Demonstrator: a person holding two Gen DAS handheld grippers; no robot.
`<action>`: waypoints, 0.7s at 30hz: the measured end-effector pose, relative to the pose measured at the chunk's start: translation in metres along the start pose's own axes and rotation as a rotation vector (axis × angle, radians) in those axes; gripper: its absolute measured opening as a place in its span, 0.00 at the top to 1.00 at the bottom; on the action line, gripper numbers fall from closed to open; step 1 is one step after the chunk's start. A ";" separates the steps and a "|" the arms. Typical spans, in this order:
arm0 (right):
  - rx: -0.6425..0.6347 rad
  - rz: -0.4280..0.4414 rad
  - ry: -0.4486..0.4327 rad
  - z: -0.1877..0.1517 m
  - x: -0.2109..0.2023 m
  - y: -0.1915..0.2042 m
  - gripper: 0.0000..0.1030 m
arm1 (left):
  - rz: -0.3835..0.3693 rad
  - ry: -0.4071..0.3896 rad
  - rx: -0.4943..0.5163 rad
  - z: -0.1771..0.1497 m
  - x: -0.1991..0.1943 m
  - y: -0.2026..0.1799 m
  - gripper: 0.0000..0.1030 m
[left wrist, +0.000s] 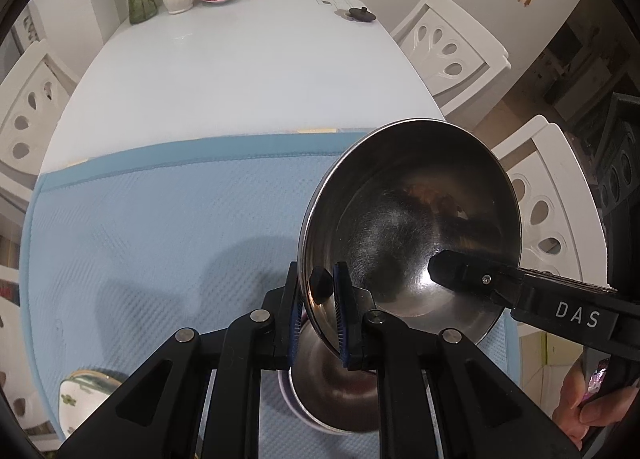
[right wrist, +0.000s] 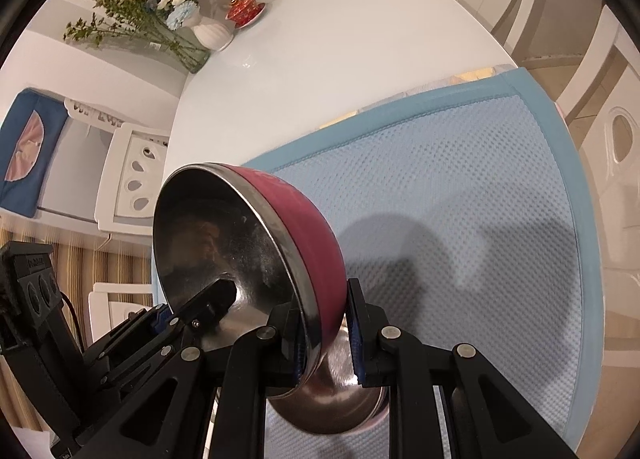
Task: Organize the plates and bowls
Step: 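Carry the magenta bowl over the nested bowls and lower it inside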
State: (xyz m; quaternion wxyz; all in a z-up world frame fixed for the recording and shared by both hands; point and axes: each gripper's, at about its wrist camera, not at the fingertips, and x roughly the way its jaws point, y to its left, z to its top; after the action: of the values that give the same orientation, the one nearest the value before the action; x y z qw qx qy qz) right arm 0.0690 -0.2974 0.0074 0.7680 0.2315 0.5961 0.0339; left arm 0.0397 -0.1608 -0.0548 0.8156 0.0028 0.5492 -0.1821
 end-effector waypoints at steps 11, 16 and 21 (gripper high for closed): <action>-0.011 -0.010 0.024 -0.026 -0.003 0.005 0.84 | -0.003 0.013 0.003 -0.027 -0.011 0.003 0.89; -0.015 -0.019 0.047 -0.035 0.000 0.005 0.84 | -0.005 0.027 0.001 -0.036 -0.011 0.005 0.89; -0.013 -0.025 0.072 -0.044 0.006 0.004 0.84 | -0.007 0.046 0.004 -0.045 -0.008 0.006 0.89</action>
State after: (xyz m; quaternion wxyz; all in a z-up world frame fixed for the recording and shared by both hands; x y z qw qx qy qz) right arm 0.0302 -0.2785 -0.0042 0.7481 0.2175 0.6259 0.0364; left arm -0.0019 -0.1438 -0.0668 0.8022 0.0065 0.5673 -0.1860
